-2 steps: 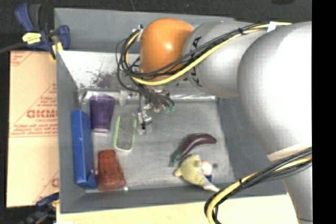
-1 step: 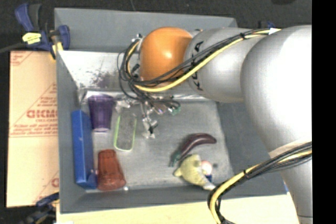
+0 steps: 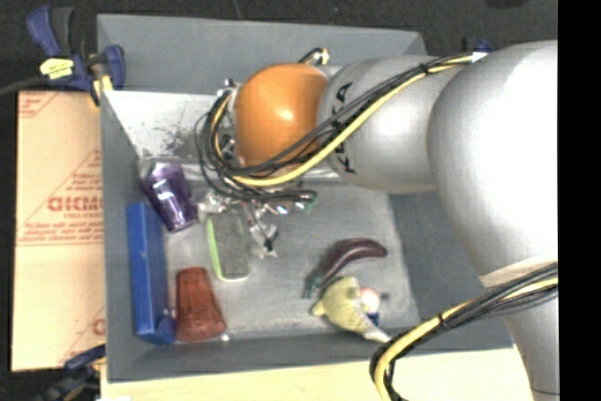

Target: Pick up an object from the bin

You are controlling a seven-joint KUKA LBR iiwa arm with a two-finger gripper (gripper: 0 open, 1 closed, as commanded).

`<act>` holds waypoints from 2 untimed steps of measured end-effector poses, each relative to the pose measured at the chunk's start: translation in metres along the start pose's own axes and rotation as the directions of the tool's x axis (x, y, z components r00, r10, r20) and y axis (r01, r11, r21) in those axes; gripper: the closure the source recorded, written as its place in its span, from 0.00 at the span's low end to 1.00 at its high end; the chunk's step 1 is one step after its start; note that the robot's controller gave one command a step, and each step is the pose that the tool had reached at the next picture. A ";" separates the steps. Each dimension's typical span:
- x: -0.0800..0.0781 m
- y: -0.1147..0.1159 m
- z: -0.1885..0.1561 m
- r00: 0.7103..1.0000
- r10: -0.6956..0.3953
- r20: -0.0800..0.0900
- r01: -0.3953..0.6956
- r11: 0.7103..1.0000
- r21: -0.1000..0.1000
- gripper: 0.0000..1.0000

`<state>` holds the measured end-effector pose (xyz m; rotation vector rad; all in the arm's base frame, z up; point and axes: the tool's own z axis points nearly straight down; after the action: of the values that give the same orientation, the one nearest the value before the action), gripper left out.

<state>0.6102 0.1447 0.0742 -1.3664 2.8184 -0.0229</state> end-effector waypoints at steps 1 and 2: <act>0.022 0.027 -0.016 0.988 -0.152 0.006 0.152 0.988 -0.009 0.00; 0.022 0.047 0.000 0.982 -0.190 0.006 0.190 0.982 0.000 1.00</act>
Offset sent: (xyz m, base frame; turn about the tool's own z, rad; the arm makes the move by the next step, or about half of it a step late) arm -0.0540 0.0122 -0.0042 -0.1945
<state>0.5592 0.1566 0.0737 -1.6271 2.6721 -0.0188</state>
